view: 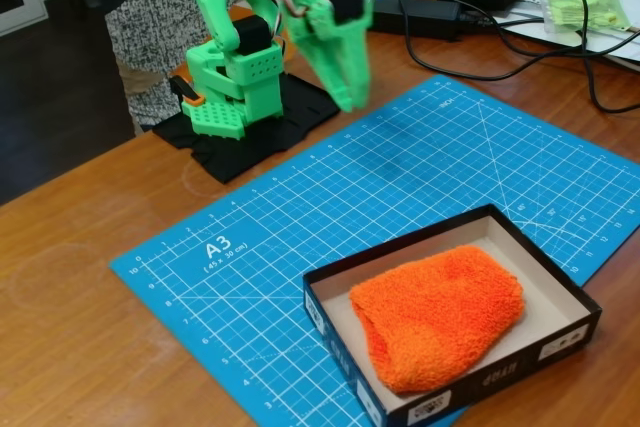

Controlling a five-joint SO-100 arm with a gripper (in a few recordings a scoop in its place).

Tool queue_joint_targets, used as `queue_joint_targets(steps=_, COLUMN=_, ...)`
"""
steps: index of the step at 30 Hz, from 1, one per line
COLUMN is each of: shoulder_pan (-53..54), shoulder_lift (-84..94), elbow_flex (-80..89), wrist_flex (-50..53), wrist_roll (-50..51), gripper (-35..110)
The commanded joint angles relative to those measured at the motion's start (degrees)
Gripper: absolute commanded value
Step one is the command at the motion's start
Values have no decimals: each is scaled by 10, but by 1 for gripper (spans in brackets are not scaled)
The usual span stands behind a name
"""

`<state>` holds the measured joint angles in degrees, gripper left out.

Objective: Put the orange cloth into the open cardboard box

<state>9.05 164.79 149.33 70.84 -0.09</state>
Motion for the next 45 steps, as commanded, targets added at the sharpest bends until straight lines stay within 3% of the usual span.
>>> queue_joint_targets(steps=1, shoulder_pan=41, shoulder_lift=221, elbow_flex=199, wrist_flex=-61, wrist_roll=11, gripper=11)
queue_joint_targets(steps=19, shoulder_pan=-44, shoulder_lift=271, elbow_flex=259, wrist_flex=-53, wrist_roll=-25, gripper=0)
queue_joint_targets(steps=45, shoulder_pan=2, shoulder_lift=282, elbow_flex=261, wrist_flex=-48, wrist_roll=8, gripper=-1)
